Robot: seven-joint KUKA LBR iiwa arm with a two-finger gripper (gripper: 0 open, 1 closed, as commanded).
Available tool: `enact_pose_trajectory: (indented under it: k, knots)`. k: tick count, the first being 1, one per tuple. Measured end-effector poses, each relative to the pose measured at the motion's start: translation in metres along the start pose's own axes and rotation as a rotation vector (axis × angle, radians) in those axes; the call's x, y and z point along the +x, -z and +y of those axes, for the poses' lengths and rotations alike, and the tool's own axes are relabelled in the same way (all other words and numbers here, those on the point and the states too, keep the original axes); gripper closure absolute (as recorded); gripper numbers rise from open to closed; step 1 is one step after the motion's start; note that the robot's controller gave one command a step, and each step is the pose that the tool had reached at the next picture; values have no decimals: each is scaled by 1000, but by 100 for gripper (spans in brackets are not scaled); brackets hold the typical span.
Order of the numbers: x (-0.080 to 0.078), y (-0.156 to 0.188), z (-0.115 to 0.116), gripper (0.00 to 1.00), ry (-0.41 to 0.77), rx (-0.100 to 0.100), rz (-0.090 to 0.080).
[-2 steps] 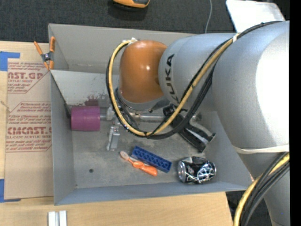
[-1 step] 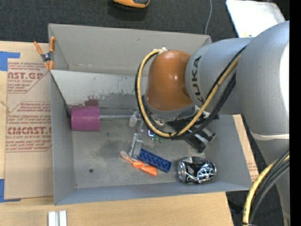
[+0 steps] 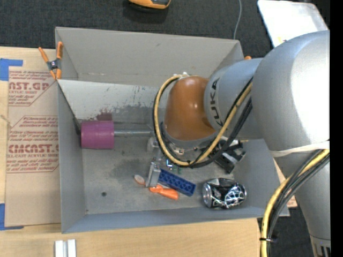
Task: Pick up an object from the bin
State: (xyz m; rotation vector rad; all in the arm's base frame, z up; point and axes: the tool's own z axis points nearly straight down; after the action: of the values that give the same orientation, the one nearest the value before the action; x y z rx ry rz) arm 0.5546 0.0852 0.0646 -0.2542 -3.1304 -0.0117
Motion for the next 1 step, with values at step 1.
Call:
enact_pose_trajectory:
  k: [1]
  knots:
    - [12,5,-69,100,-103,8,-4]
